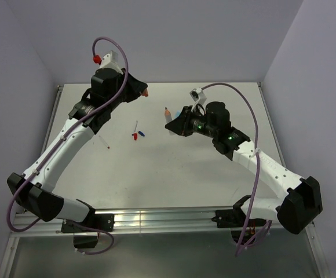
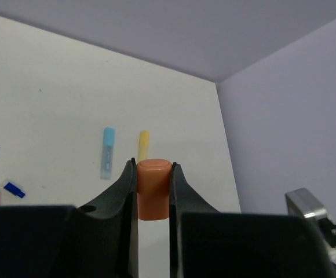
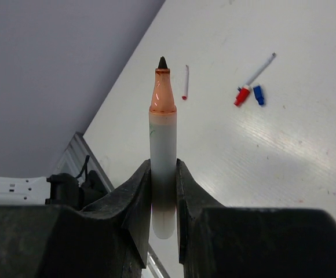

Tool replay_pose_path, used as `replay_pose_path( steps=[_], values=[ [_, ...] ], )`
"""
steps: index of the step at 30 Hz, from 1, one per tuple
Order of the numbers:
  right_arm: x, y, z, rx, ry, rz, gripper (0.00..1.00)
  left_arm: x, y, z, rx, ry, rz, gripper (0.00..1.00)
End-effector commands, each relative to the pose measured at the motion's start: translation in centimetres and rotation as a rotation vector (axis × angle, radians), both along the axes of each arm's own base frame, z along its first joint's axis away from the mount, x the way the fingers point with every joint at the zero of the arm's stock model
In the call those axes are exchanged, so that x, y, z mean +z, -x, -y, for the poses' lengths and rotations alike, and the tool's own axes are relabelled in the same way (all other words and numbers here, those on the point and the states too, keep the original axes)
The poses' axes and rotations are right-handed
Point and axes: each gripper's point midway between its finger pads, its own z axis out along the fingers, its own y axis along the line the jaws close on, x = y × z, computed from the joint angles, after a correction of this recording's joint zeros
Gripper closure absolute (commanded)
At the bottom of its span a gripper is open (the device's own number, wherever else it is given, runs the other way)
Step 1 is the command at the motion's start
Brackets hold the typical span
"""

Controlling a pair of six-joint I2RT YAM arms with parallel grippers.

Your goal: Insert the pens into the pen caps

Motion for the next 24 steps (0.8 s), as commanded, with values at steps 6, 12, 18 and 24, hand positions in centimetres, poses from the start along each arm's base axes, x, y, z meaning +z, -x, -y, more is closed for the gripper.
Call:
replay_pose_path(
  steps=[6, 12, 18, 24],
  values=[
    [6.2, 0.0, -3.2, 0.042, -0.090, 0.143, 1.00, 0.1, 1.5, 2.5, -0.085, 0.013, 0.045, 1.00],
    [6.6, 0.1, -3.6, 0.049, -0.088, 0.150, 1.00, -0.4, 1.5, 3.9, -0.137, 0.041, 0.035, 1.00],
    [6.7, -0.3, -3.5, 0.029, -0.078, 0.150, 1.00, -0.9, 1.6, 4.5, -0.157, 0.045, 0.036, 1.00],
    [6.5, -0.5, -3.8, 0.037, -0.079, 0.139, 1.00, -0.9, 1.8, 5.2, -0.189, 0.048, 0.038, 1.00]
  ],
)
